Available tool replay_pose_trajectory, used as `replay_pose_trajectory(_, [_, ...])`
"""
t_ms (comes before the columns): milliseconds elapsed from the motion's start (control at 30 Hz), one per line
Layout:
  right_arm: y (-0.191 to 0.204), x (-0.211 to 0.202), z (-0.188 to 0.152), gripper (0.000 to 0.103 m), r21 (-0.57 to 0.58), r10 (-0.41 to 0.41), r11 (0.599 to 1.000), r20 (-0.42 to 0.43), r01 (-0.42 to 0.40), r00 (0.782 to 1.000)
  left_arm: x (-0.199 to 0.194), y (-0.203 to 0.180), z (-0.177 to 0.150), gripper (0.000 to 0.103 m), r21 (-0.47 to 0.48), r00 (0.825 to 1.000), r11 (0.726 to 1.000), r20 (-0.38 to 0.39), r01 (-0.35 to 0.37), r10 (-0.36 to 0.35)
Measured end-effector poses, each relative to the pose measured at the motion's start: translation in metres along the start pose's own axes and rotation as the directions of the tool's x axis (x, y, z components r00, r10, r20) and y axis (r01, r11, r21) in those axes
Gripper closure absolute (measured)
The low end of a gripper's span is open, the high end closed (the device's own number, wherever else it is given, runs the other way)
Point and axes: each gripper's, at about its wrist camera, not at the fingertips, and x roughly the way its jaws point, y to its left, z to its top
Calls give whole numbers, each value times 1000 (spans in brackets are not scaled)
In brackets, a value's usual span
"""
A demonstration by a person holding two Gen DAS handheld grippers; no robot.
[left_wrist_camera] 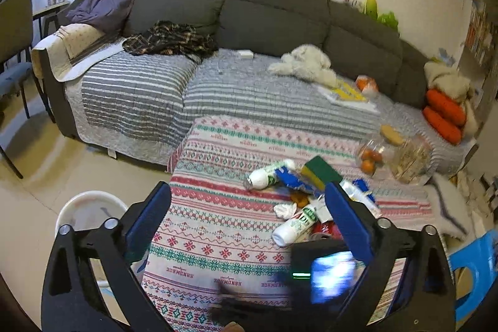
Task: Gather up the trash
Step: 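Grasp the white paper carton from the pile with the left gripper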
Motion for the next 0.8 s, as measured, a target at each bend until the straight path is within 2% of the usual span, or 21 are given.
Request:
replay_pose_trajectory(67, [-29, -15, -3, 11, 18, -49, 999, 23, 49, 999, 16, -9, -5, 7, 24, 999, 999, -47, -26, 27])
replay_pose_trajectory(200, [-79, -37, -7, 11, 84, -143, 987, 50, 139, 988, 50, -22, -18, 7, 34, 985, 999, -171, -14, 20])
replay_pose_trajectory(333, [-112, -61, -6, 11, 85, -243, 968, 99, 235, 965, 82, -36, -31, 7, 21, 966, 1000, -259, 7, -1])
replay_pose_trajectory(567, [-150, -98, 1, 11, 137, -333, 940, 169, 312, 928, 112, -79, -44, 7, 100, 955, 995, -296, 24, 7])
replay_pose_trajectory(733, [-186, -124, 6, 11, 211, -335, 930, 158, 300, 929, 132, -116, -55, 7, 221, 956, 974, -293, 41, 26])
replay_pose_trajectory(800, [-201, -134, 8, 11, 230, -354, 921, 157, 315, 922, 139, -128, -60, 7, 275, 956, 961, -291, 41, 42])
